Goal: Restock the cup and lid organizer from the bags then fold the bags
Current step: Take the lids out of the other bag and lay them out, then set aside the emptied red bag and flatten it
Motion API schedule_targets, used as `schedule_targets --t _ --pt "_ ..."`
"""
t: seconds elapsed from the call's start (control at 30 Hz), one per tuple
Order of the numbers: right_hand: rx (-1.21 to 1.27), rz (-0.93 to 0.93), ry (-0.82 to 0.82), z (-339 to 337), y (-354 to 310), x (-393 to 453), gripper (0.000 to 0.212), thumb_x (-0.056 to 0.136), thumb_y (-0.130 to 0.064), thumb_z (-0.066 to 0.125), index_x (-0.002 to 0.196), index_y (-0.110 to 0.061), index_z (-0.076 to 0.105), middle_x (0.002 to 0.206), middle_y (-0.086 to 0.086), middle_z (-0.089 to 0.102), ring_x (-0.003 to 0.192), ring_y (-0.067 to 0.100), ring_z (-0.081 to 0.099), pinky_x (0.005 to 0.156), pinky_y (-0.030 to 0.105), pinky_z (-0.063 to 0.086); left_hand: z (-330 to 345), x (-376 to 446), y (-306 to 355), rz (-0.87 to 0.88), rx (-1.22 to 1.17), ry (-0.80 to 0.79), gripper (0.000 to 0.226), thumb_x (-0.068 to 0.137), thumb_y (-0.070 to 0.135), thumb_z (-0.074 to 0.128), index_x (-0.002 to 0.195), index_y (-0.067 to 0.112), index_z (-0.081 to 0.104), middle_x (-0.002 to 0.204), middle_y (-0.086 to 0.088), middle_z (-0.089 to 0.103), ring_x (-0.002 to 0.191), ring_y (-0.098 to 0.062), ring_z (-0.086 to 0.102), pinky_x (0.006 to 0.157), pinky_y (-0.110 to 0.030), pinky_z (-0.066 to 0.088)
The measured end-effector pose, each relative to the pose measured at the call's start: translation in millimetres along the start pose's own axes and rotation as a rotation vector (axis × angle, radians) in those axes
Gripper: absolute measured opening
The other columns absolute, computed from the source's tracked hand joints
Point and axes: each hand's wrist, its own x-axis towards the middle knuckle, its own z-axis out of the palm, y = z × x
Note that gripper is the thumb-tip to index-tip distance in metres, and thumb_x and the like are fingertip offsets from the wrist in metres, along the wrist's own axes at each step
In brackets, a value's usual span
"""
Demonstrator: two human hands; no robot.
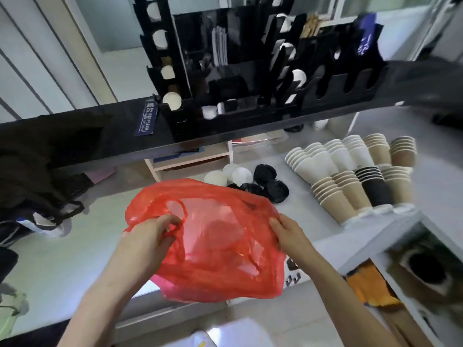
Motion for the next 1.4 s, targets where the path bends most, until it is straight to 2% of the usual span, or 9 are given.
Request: schedule_targets --t 0.2,0.33,0.53,0.7,0.8,0.9,1.03,1.27,1.4 --pt "0.163 -0.078 0.145 -103 19 -82 0.048 0.082 -0.054 0.083 0.12 -0.031 0.065 0.11 -0.015 0.076 0.099 0.0 0.071 0.085 0.023 0.058 35 7 114 0.343 -0.079 -0.113 0.034 0.089 0.021 0.072 0.117 0.039 0.064 0.095 0.024 0.061 0.093 -0.008 0.062 0.084 -0.036 0.05" --pt "0.203 -0.029 0.384 -170 48 -141 0.016 0.091 -0.037 0.077 0.101 -0.026 0.072 0.09 -0.013 0.078 0.08 0.003 0.073 0.069 0.02 0.056 70 7 208 0.564 -0.212 -0.24 0.038 0.086 0.019 0.073 0.118 0.038 0.066 0.105 0.022 0.063 0.099 -0.004 0.06 0.089 -0.032 0.048" --pt "0.406 0.145 0.897 -250 129 -245 0.097 0.071 -0.085 0.072 0.094 0.009 0.061 0.074 0.014 0.068 0.07 0.016 0.057 0.068 0.038 0.046 123 -15 355 0.832 -0.323 -0.485 0.042 0.079 0.017 0.084 0.104 0.046 0.065 0.081 0.024 0.064 0.077 0.004 0.06 0.073 -0.016 0.046" --pt "0.533 0.298 1.255 -292 180 -348 0.047 0.077 -0.043 0.066 0.086 0.004 0.065 0.066 0.0 0.057 0.064 0.016 0.052 0.059 0.043 0.042 154 -62 467 1.035 -0.327 -0.779 0.042 0.075 0.034 0.086 0.107 0.045 0.061 0.097 0.005 0.074 0.086 -0.009 0.07 0.087 -0.037 0.056" --pt "0.597 0.35 1.387 -308 186 -405 0.019 0.088 -0.018 0.058 0.073 -0.01 0.066 0.062 -0.003 0.055 0.059 0.015 0.048 0.061 0.033 0.04 169 -97 528 1.177 -0.328 -0.878 0.035 0.077 0.029 0.088 0.102 0.035 0.065 0.094 0.018 0.073 0.086 -0.003 0.07 0.085 -0.026 0.054" --pt "0.6 0.358 1.536 -327 203 -456 0.022 0.093 -0.008 0.056 0.075 -0.01 0.069 0.062 0.001 0.063 0.058 0.015 0.055 0.057 0.03 0.046 180 -132 589 1.315 -0.405 -0.796 0.016 0.087 0.038 0.079 0.089 0.033 0.064 0.078 0.029 0.065 0.071 0.004 0.062 0.066 -0.013 0.044" --pt "0.609 0.352 1.796 -371 232 -513 0.018 0.099 -0.015 0.058 0.091 -0.008 0.073 0.077 0.011 0.073 0.068 0.018 0.064 0.059 0.026 0.054 190 -173 664 1.4 -0.554 -0.727 0.031 0.095 0.06 0.056 0.087 0.03 0.059 0.073 -0.001 0.063 0.064 -0.018 0.059 0.062 -0.038 0.046" --pt "0.491 0.322 1.947 -485 283 -580 0.018 0.101 -0.017 0.054 0.098 -0.012 0.072 0.081 0.004 0.07 0.071 0.016 0.062 0.061 0.028 0.048 214 -211 791 1.432 -0.782 -0.665 0.023 0.103 0.047 0.051 0.091 0.03 0.061 0.065 0.004 0.053 0.056 -0.009 0.05 0.054 -0.033 0.041" --pt "0.415 0.306 1.986 -540 318 -613 0.027 0.097 -0.006 0.048 0.094 -0.015 0.073 0.083 0.009 0.07 0.074 0.019 0.061 0.065 0.033 0.049 244 -235 855 1.442 -0.86 -0.452 0.027 0.101 0.036 0.053 0.106 0.015 0.07 0.098 0.006 0.057 0.094 -0.008 0.057 0.087 -0.016 0.041"
